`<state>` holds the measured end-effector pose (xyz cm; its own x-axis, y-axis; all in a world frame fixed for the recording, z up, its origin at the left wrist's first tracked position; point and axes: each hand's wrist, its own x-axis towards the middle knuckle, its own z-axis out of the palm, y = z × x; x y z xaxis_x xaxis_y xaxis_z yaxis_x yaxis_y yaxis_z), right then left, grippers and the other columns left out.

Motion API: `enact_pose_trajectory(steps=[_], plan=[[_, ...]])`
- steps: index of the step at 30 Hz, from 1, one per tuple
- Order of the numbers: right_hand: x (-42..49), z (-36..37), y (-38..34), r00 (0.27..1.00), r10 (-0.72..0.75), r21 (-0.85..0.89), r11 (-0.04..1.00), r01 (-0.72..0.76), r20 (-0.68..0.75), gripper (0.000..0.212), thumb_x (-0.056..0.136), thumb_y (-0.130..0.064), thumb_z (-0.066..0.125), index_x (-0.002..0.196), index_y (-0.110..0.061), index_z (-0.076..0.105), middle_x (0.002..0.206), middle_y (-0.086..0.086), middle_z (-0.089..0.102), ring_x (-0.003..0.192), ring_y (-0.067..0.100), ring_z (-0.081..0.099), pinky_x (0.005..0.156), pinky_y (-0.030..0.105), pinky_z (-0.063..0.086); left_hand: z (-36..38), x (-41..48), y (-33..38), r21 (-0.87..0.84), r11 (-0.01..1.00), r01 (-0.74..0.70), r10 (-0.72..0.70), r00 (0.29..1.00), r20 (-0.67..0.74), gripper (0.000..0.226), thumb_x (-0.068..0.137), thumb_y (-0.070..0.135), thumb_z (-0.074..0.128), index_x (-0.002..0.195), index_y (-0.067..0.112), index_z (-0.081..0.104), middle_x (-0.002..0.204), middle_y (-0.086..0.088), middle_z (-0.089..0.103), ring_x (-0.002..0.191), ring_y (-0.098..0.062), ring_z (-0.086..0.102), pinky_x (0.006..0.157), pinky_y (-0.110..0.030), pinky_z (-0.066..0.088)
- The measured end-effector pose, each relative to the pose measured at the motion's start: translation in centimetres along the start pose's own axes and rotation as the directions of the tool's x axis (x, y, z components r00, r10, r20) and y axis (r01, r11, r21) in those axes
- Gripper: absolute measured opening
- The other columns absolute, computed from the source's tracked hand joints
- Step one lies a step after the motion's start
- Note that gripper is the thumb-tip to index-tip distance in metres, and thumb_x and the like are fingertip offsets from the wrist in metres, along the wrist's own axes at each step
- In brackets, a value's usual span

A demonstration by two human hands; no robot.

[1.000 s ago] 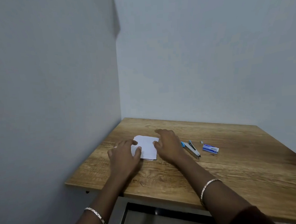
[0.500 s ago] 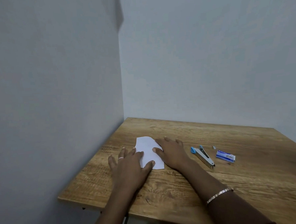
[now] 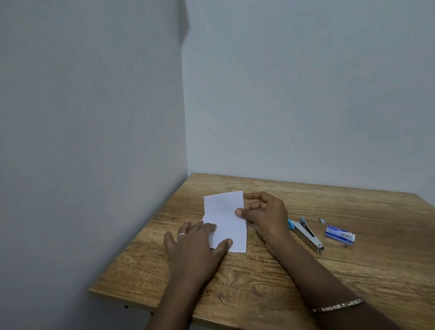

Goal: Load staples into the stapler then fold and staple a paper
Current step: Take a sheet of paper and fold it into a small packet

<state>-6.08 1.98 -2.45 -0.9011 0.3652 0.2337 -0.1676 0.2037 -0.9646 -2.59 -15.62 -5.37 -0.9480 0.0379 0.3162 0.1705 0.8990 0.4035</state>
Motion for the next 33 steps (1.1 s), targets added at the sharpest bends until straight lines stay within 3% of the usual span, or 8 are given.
enact_pose_trajectory(steps=[5, 11, 15, 19, 22, 26, 30, 33], plan=[[-0.2, -0.2, 0.1, 1.000, -0.011, 0.047, 0.999, 0.012, -0.029, 0.030, 0.069, -0.006, 0.091, 0.095, -0.008, 0.078, 0.088, 0.009, 0.079, 0.085, 0.026, 0.077, 0.080, 0.048, 0.065, -0.4, -0.3, 0.1, -0.142, 0.990, 0.011, -0.021, 0.998, -0.066, 0.058, 0.090, 0.065, 0.046, 0.138, 0.034, 0.050, 0.144, 0.010, 0.057, 0.138, -0.018, 0.043, 0.114, -0.049, 0.018], [-1.7, -0.7, -1.8, 0.977, -0.203, 0.055, 0.977, 0.207, -0.063, 0.018, 0.077, -0.004, 0.085, 0.091, -0.013, 0.078, 0.084, -0.001, 0.079, 0.083, 0.017, 0.076, 0.073, 0.025, 0.057, -1.5, -0.6, 0.3, -0.438, 0.895, -0.081, -0.023, 0.973, -0.228, 0.058, 0.091, 0.050, 0.060, 0.140, 0.023, 0.045, 0.134, 0.004, 0.064, 0.126, -0.021, 0.057, 0.109, -0.053, 0.036], [-4.9, -2.8, -3.6, 0.892, -0.452, -0.053, 0.891, 0.451, -0.014, 0.017, 0.086, -0.003, 0.075, 0.086, -0.021, 0.074, 0.081, -0.016, 0.075, 0.081, 0.001, 0.070, 0.072, 0.012, 0.051, -2.7, -1.9, 0.7, -0.583, 0.784, -0.213, 0.019, 0.947, -0.320, 0.058, 0.088, 0.048, 0.063, 0.140, 0.030, 0.046, 0.134, 0.011, 0.060, 0.123, -0.009, 0.056, 0.095, -0.038, 0.048], [-8.6, -7.1, -4.2, 0.793, -0.609, -0.196, 0.776, 0.599, 0.014, 0.027, 0.089, 0.007, 0.063, 0.090, -0.018, 0.073, 0.096, -0.014, 0.078, 0.096, 0.001, 0.072, 0.079, 0.019, 0.055, -3.6, -3.5, 1.7, -0.527, 0.760, -0.380, 0.173, 0.900, -0.399, 0.045, 0.090, 0.041, 0.066, 0.133, 0.035, 0.055, 0.133, 0.023, 0.060, 0.123, 0.001, 0.055, 0.096, -0.027, 0.046], [-10.6, -10.9, -3.4, 0.774, -0.633, -0.238, 0.747, 0.621, 0.034, 0.029, 0.086, 0.013, 0.064, 0.087, -0.014, 0.074, 0.100, -0.013, 0.078, 0.105, 0.000, 0.071, 0.089, 0.030, 0.056, -3.3, -5.7, 3.8, -0.586, 0.689, -0.426, 0.234, 0.896, -0.376, 0.037, 0.087, 0.037, 0.070, 0.123, 0.040, 0.063, 0.126, 0.029, 0.064, 0.120, 0.004, 0.056, 0.096, -0.019, 0.046], [-12.7, -14.9, -1.9, 0.795, -0.605, -0.273, 0.756, 0.595, 0.055, 0.031, 0.082, 0.019, 0.067, 0.084, -0.010, 0.077, 0.100, -0.009, 0.080, 0.114, 0.004, 0.070, 0.101, 0.029, 0.053, -2.0, -7.8, 6.8, -0.606, 0.627, -0.489, 0.306, 0.871, -0.385, 0.031, 0.078, 0.018, 0.081, 0.107, 0.026, 0.075, 0.122, 0.018, 0.071, 0.122, -0.002, 0.059, 0.100, -0.027, 0.047], [-14.5, -17.6, -1.1, 0.836, -0.537, -0.339, 0.770, 0.540, 0.112, 0.025, 0.081, 0.009, 0.077, 0.088, -0.015, 0.080, 0.100, -0.012, 0.080, 0.107, 0.002, 0.072, 0.096, 0.027, 0.056, -1.6, -8.5, 8.1, -0.553, 0.669, -0.496, 0.326, 0.865, -0.382, 0.015, 0.074, 0.013, 0.087, 0.086, 0.020, 0.081, 0.125, 0.012, 0.070, 0.120, -0.009, 0.058, 0.099, -0.029, 0.045], [-15.3, -19.0, -0.7, 0.874, -0.446, -0.398, 0.779, 0.485, 0.192, 0.013, 0.081, -0.011, 0.083, 0.087, -0.021, 0.078, 0.094, -0.017, 0.079, 0.098, -0.006, 0.071, 0.084, 0.014, 0.053, -1.4, -8.9, 8.2, -0.583, 0.643, -0.497, 0.397, 0.867, -0.301, 0.016, 0.081, 0.026, 0.082, 0.094, 0.019, 0.080, 0.120, 0.010, 0.073, 0.114, -0.008, 0.063, 0.093, -0.031, 0.052]])
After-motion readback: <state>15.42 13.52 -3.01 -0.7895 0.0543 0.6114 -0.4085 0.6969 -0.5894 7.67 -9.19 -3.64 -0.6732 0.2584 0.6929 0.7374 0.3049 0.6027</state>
